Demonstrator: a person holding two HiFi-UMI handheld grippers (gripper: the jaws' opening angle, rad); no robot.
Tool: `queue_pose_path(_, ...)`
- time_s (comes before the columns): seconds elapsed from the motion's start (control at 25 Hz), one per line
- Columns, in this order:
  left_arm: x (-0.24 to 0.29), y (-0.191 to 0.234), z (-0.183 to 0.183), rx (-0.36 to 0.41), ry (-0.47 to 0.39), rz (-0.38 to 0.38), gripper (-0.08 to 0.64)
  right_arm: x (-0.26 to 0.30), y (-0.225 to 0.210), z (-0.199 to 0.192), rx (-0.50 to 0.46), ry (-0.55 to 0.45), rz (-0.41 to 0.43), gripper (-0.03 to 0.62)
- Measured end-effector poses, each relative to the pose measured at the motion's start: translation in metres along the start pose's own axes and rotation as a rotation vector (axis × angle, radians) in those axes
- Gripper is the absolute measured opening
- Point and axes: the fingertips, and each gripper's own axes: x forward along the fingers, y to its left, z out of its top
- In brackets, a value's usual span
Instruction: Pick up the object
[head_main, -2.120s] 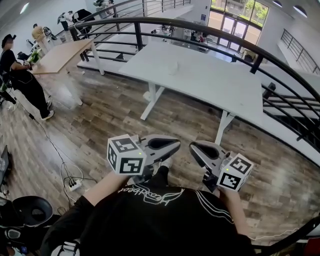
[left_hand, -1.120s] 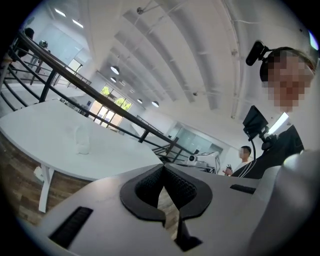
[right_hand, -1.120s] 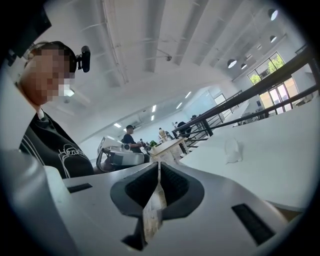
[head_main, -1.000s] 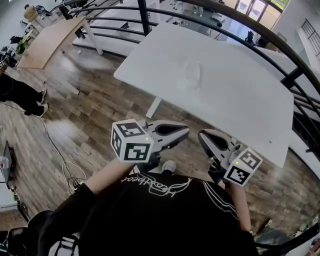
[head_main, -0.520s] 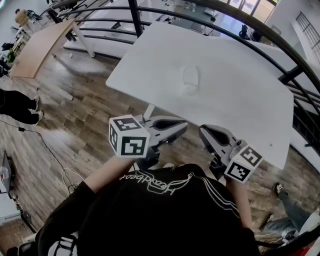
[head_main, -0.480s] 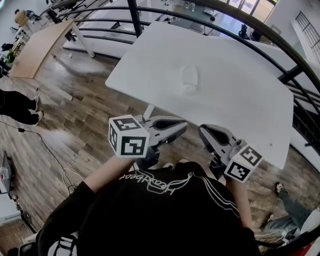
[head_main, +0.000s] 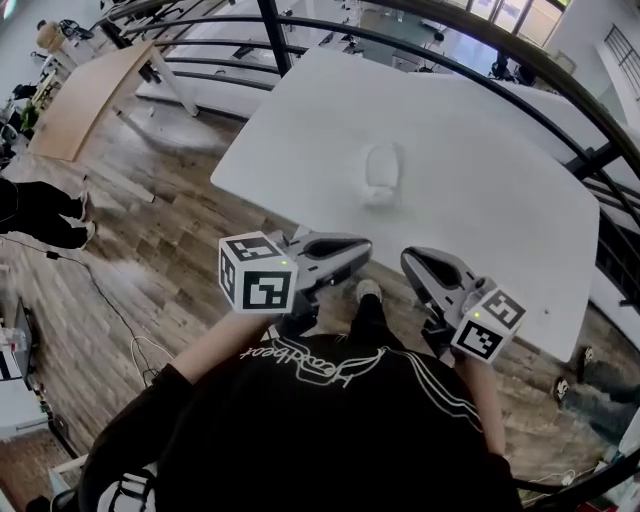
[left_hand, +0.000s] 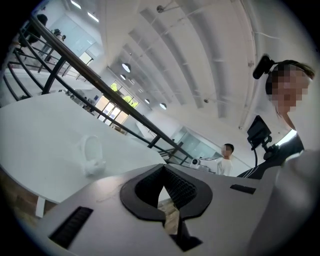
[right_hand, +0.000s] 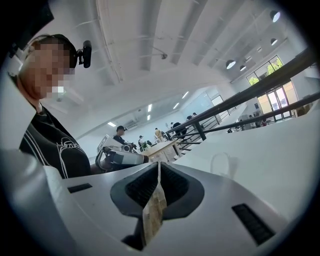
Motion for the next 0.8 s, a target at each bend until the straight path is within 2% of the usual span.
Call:
queue_pose_path(0.36,0.042,0.058,0.033,-0.052,0.000,0.050,0.008,0.026,-0.075,0.021,0.052,0.031,0.032,0.018)
queue_pose_path(0.8,0.057,0.119,0.049,-0.121,-0.017,0.141,0.008,0.051,-0.124,0.030,0.094,0.070,0.069,0.018)
